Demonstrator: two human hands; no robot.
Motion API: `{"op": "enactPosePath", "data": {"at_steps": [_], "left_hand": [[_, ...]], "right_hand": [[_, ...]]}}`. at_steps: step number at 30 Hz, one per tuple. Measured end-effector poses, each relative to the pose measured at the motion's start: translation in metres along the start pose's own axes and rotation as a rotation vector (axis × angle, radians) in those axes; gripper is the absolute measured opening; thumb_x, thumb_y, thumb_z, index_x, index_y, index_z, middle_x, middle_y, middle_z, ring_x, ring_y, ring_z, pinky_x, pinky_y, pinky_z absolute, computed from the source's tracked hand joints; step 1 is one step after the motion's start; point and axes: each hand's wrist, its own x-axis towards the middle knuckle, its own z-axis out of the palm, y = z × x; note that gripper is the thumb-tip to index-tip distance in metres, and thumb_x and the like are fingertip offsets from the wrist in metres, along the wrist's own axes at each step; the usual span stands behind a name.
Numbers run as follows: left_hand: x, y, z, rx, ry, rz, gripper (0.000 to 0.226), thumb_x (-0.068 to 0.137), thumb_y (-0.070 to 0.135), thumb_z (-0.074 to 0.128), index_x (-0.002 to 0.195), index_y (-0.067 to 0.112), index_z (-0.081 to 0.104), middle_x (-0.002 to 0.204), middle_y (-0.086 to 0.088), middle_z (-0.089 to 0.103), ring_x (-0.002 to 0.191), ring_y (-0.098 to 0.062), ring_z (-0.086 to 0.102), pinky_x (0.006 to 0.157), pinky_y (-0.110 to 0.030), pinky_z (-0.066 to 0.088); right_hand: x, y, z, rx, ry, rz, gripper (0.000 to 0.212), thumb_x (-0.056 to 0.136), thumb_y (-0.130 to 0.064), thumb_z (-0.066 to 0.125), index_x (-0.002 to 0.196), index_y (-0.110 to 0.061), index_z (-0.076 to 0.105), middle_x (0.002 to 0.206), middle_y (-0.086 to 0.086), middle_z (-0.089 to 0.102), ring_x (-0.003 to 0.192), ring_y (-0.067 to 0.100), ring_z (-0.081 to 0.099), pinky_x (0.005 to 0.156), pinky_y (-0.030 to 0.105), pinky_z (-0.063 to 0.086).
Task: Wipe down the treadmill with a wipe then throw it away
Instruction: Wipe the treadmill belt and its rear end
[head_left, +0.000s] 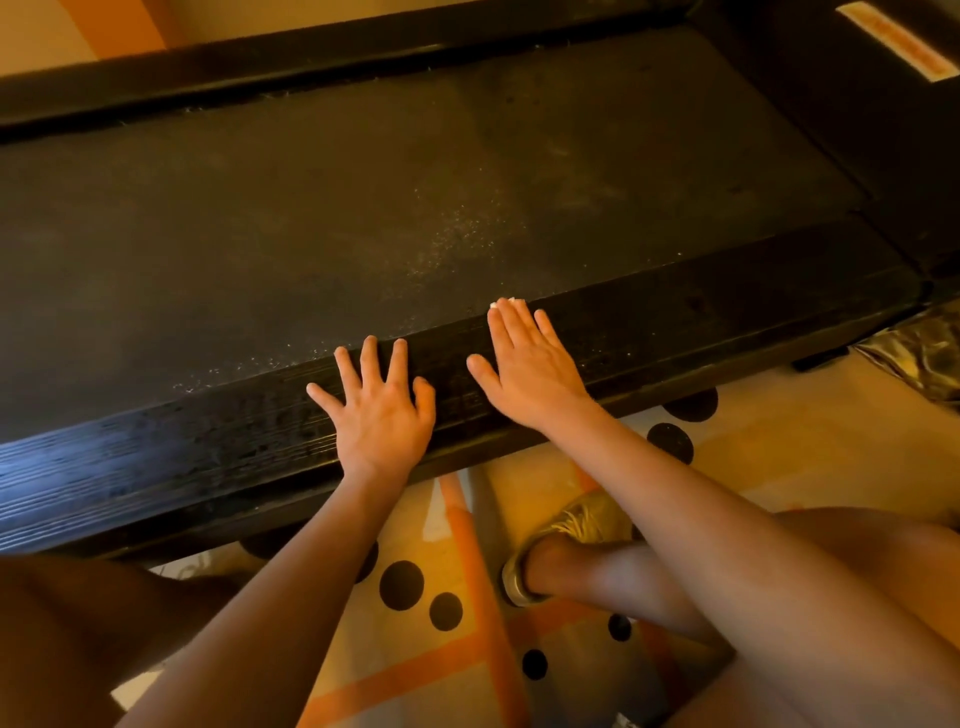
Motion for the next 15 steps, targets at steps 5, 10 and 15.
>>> {"op": "enactPosePath", "data": {"at_steps": [5, 10, 15], "left_hand": [[0.0, 0.0, 0.001, 0.001, 0.005, -0.004, 0.06, 0.106, 0.05, 0.024, 0.162, 0.029, 0.022, 0.17, -0.008, 0.014, 0.157, -0.039, 0.0, 0.116, -0.076, 0.003], [0.0, 0.0, 0.001, 0.013, -0.001, -0.001, 0.06, 0.106, 0.049, 0.024, 0.161, 0.028, 0.022, 0.17, -0.009, 0.014, 0.157, -0.04, -0.001, 0.116, -0.075, 0.004], [0.0, -0.001, 0.002, 0.02, -0.001, 0.006, 0.06, 0.105, 0.05, 0.022, 0.161, 0.028, 0.023, 0.17, -0.008, 0.015, 0.157, -0.039, 0.001, 0.116, -0.075, 0.004]], "right_hand": [[-0.059, 0.006, 0.007, 0.014, -0.013, -0.09, 0.077, 0.106, -0.061, 0.014, 0.164, -0.013, -0.004, 0.172, 0.006, -0.01, 0.157, 0.02, -0.015, 0.129, 0.041, -0.004], [-0.038, 0.002, 0.008, -0.021, 0.014, -0.047, 0.079, 0.105, -0.063, 0.012, 0.164, -0.013, 0.0, 0.172, 0.006, -0.006, 0.158, 0.021, -0.011, 0.128, 0.046, -0.007], [0.003, 0.0, -0.001, -0.039, 0.009, 0.009, 0.079, 0.105, -0.063, 0.013, 0.164, -0.012, 0.004, 0.173, 0.008, -0.001, 0.159, 0.023, -0.007, 0.127, 0.05, -0.007]]}}
